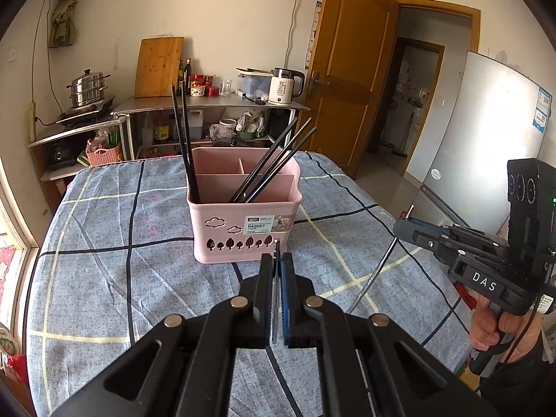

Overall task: Organize utensils
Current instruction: 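Carry the left tool's chopstick into the basket while the right tool inserts its own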

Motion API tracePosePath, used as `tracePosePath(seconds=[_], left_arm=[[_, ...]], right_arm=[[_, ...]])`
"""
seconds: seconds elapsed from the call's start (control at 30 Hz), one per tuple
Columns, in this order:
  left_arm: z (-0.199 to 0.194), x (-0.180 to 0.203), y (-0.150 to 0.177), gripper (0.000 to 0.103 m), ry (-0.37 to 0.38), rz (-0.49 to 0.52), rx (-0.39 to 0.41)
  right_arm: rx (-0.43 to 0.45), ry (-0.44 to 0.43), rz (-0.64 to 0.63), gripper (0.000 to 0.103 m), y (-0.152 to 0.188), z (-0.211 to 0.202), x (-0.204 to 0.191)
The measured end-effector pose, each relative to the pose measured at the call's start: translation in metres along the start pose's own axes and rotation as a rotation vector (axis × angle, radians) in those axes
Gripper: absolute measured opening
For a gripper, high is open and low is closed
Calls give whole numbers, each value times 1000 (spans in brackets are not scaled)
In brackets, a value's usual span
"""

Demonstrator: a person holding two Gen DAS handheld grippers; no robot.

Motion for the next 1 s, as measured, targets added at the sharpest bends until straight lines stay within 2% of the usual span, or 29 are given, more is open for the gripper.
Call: tracePosePath(seconds=[0.37, 1.0], left_arm=[[-7, -11, -23, 5, -10, 5, 20], [-11, -44, -119, 5, -53, -11, 118]], right_arm=[[29, -30, -30, 4, -21, 1, -7], [147, -101, -81, 4, -114, 33, -36]])
Point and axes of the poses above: each gripper's, at about its wrist camera, not at the fingertips, and z roughly the way its jaws point, x to its right, y to its underside, the point moved 1 cm from there along z, roughly the way its jaws point, and after that the axes turned 6 degrees about -y, right-handed, at the moved point
